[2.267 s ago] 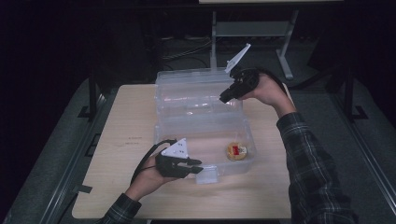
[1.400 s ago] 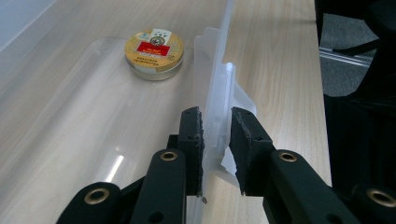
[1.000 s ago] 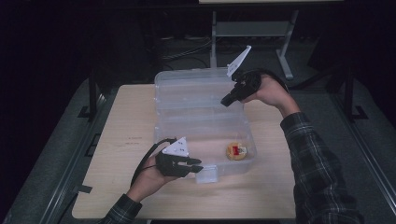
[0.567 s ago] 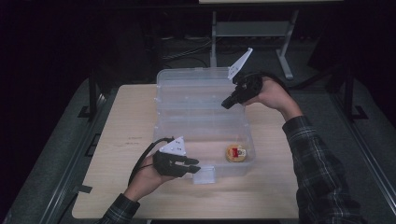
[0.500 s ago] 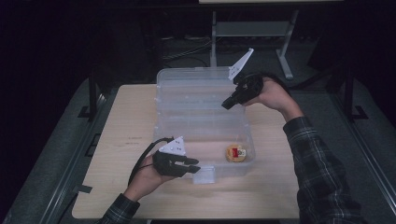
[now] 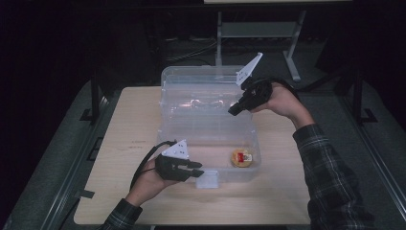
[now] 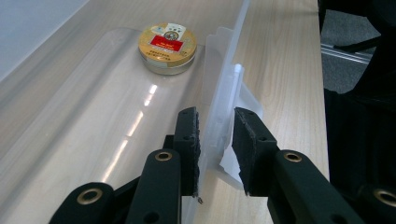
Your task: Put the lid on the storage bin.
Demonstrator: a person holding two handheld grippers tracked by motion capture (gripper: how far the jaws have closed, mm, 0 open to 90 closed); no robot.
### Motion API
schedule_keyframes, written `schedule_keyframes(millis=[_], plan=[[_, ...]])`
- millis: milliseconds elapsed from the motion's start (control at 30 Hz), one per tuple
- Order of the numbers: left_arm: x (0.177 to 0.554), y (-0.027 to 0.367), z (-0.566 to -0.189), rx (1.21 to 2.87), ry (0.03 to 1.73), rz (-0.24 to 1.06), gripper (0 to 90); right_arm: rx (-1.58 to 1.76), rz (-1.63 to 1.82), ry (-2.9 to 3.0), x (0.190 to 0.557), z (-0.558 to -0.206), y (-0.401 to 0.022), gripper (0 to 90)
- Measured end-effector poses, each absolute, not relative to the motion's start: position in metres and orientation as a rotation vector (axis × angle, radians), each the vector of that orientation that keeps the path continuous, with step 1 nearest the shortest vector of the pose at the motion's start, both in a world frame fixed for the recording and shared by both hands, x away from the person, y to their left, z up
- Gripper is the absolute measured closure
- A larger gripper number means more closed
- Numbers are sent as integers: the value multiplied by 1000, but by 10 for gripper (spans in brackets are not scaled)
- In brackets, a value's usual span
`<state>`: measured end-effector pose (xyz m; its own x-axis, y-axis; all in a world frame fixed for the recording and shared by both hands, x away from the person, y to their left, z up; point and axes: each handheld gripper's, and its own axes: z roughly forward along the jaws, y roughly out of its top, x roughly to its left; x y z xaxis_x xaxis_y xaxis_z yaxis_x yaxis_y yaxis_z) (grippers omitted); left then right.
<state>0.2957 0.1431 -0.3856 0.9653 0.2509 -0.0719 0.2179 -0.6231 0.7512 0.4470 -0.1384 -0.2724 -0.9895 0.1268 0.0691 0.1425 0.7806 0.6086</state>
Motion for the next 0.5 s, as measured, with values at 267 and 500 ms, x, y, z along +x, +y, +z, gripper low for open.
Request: schedule_keyframes(millis=[267,500], plan=[[296,144,-386,2263,326,48,713,-204,-1013,-2939,437,-272,-139,899],[297,144,-386,2261,326,40,713,-206,-1009,-2943,431,-273,-139,899]])
